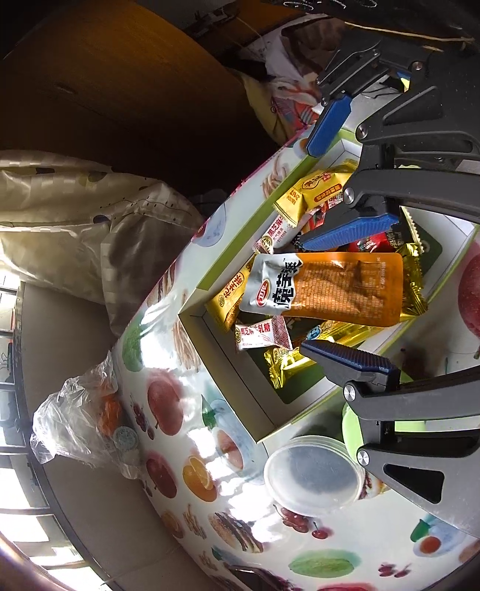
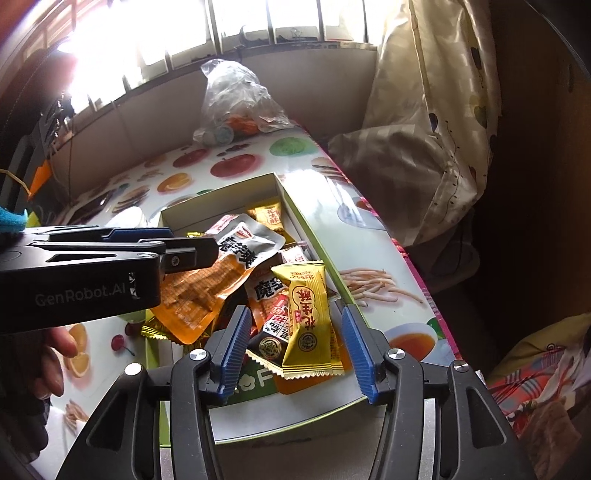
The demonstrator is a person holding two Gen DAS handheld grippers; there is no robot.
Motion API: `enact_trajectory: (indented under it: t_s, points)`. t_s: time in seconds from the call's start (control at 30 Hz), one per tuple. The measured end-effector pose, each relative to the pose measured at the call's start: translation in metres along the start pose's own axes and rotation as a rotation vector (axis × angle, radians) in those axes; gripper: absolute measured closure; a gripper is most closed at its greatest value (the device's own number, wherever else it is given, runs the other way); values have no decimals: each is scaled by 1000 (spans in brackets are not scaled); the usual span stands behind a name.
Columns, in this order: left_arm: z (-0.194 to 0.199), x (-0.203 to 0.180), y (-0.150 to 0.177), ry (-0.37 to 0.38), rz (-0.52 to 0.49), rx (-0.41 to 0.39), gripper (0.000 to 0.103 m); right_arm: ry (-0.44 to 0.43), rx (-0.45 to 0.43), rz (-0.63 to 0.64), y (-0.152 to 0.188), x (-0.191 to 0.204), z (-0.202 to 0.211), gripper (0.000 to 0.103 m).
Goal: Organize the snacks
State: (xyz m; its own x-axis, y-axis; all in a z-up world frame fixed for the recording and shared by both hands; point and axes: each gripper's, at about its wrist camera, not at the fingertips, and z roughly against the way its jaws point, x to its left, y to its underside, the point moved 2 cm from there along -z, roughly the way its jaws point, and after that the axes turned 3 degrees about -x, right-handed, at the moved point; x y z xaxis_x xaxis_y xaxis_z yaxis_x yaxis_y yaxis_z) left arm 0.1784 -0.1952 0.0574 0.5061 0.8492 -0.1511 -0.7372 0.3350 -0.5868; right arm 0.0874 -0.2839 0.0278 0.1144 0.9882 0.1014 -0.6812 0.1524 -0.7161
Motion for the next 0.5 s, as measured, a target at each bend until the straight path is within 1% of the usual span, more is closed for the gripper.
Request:
enact_trajectory:
  t_s: [0.1, 0.17, 0.27, 0.3, 0.37, 0.5]
  points:
    - [13, 0, 6, 0, 16, -24, 51, 9, -8, -3, 3, 0, 7, 52]
    - [22, -2, 10, -16, 15, -50, 51, 14, -20, -6, 5, 1, 12, 52]
    - [36, 1, 20, -30, 41, -83, 51, 21, -43, -18, 8, 1, 22, 51]
    - [40, 2, 24, -39, 50, -95, 51, 20, -48, -22, 10, 2, 26, 51]
    - [49, 3, 33, -97, 48, -136, 51, 24, -61, -21, 13, 3, 32, 51]
    - [58, 8, 57, -109, 72, -151, 51, 39, -86, -18, 24, 8, 44, 50]
